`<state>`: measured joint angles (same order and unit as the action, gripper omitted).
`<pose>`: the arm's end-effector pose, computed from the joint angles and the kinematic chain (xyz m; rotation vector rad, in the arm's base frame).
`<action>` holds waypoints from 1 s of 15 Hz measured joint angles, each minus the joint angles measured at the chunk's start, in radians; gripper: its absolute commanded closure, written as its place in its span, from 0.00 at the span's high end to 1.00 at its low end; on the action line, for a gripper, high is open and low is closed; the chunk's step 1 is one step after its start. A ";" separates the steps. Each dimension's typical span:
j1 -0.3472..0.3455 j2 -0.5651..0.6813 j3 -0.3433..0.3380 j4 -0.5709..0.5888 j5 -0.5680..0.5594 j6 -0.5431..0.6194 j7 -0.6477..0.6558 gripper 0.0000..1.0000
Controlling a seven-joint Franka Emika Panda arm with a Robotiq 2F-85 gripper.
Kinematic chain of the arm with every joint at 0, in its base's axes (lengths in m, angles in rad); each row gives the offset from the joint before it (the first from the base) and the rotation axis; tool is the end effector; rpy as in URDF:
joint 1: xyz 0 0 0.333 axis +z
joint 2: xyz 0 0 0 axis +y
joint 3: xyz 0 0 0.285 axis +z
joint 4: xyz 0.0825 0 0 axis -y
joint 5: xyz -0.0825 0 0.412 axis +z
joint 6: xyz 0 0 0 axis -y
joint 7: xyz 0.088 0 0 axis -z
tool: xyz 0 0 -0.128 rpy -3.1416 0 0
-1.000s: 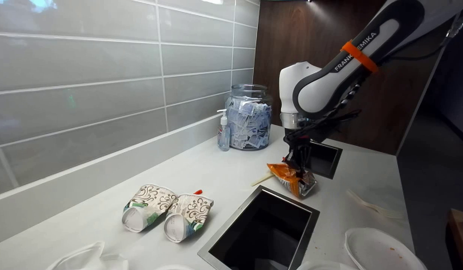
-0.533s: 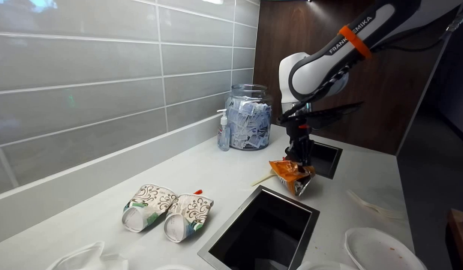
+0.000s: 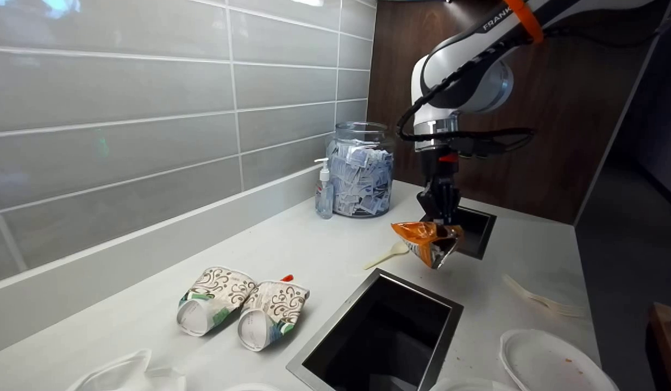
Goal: Put the used napkin in the orange packet and then the bin
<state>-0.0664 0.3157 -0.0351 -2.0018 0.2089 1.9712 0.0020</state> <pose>0.5647 -0.0405 0.2100 -2.9011 0.3189 0.4956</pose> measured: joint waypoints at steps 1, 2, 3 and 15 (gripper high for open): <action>-0.005 -0.007 0.006 0.002 0.031 -0.033 -0.019 0.00; -0.008 -0.012 0.012 0.003 0.066 -0.069 -0.037 0.00; -0.010 -0.017 0.019 0.005 0.105 -0.107 -0.055 0.00; 0.010 -0.006 0.097 -0.028 0.395 -0.237 -0.155 0.11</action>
<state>-0.0560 0.3102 0.0621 -2.0293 0.6038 1.7340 -0.1529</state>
